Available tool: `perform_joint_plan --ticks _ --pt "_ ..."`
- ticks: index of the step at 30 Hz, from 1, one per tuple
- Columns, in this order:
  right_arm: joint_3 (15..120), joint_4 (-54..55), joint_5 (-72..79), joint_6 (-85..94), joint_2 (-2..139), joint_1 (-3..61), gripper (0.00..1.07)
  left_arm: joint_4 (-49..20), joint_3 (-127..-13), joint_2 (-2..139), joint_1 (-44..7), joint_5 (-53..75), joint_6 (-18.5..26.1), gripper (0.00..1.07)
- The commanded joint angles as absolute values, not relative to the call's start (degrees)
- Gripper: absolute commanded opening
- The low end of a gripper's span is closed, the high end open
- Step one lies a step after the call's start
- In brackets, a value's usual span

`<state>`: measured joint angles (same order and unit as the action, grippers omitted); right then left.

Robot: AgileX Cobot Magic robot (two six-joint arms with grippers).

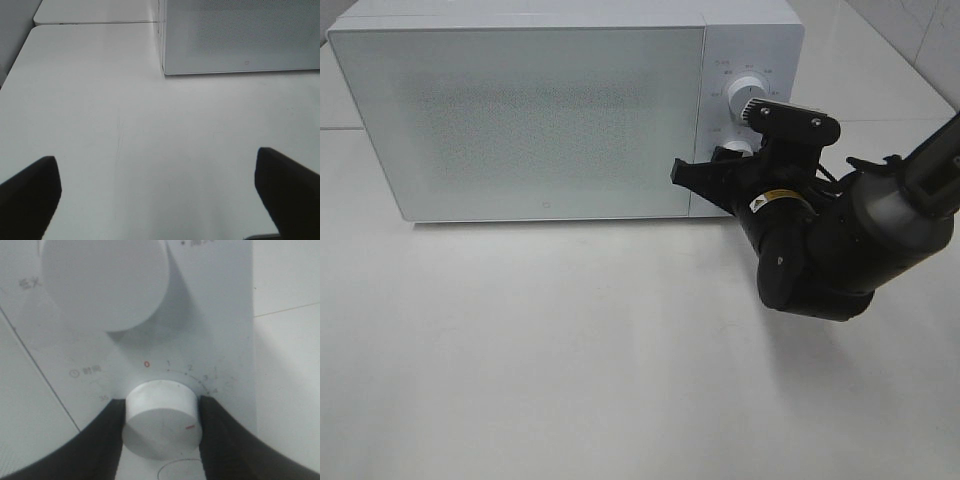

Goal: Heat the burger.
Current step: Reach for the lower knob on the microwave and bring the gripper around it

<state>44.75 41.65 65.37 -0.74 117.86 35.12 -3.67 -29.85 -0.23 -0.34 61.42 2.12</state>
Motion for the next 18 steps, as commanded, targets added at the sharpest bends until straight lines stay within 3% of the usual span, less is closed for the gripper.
perform_joint_plan --ticks 1,14,18 --pt "47.0 29.0 80.6 -8.2 115.0 36.0 0.0 -3.7 -29.6 -1.2 -0.2 61.5 1.9 0.98" --pt "47.0 30.4 80.6 -29.7 115.0 36.0 0.0 -3.7 -29.6 -1.2 -0.2 61.5 1.9 0.98" --pt "47.0 35.3 80.6 -39.5 115.0 36.0 0.0 -3.7 -29.6 -1.2 -0.2 61.5 1.9 0.98"
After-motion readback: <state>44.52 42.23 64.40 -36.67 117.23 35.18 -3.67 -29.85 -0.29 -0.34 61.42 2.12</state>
